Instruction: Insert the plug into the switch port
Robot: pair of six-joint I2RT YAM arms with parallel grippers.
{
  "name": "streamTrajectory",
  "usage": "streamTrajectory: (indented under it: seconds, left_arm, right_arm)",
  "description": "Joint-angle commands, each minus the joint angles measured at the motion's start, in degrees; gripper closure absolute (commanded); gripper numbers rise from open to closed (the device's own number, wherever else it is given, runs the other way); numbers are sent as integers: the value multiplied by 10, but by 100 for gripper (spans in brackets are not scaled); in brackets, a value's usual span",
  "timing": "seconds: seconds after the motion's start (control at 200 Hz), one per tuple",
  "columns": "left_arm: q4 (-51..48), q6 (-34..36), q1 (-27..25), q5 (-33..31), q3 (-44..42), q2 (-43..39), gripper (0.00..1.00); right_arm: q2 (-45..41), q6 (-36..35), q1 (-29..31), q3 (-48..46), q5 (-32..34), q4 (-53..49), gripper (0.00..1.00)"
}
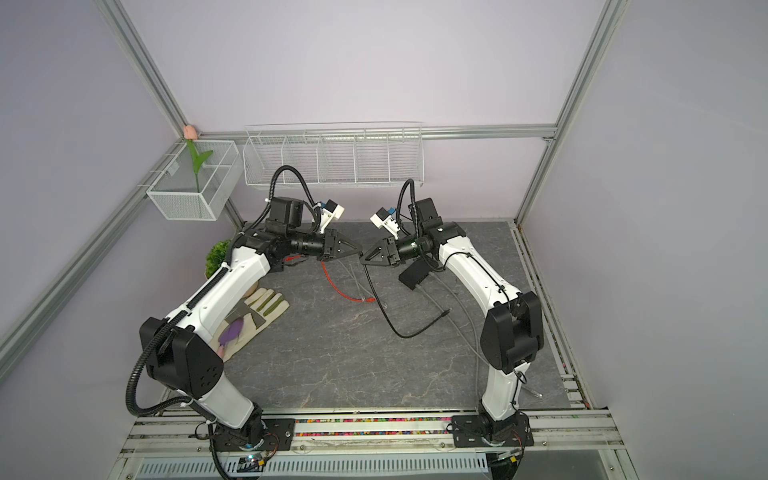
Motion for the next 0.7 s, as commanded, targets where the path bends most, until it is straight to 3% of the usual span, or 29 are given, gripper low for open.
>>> streamTrajectory:
  seconds: [0.0, 0.14, 0.195, 0.27, 0.58, 0.7]
  left_arm:
    - [-7, 2, 5, -30, -5, -19, 100]
    - [11, -22, 6, -59, -8, -26, 100]
    - [13, -28, 6, -73, -8, -26, 100]
    - [13, -36, 6, -93, -8, -27, 100]
    - [-10, -44, 3, -139, 0, -32, 100]
    - [-9, -46, -1, -153, -3, -36, 100]
  right_arm:
    - [-27, -88, 0, 40, 106, -118, 38]
    - [-79, -124, 24, 46, 292, -151, 35]
    - [-83, -133, 53, 57, 398, -173, 39]
    - [-69, -138, 82, 86, 483, -195, 48]
    - [-29, -130, 111, 119, 494, -163, 51]
    - [-9, -127, 115, 136, 461, -131, 52]
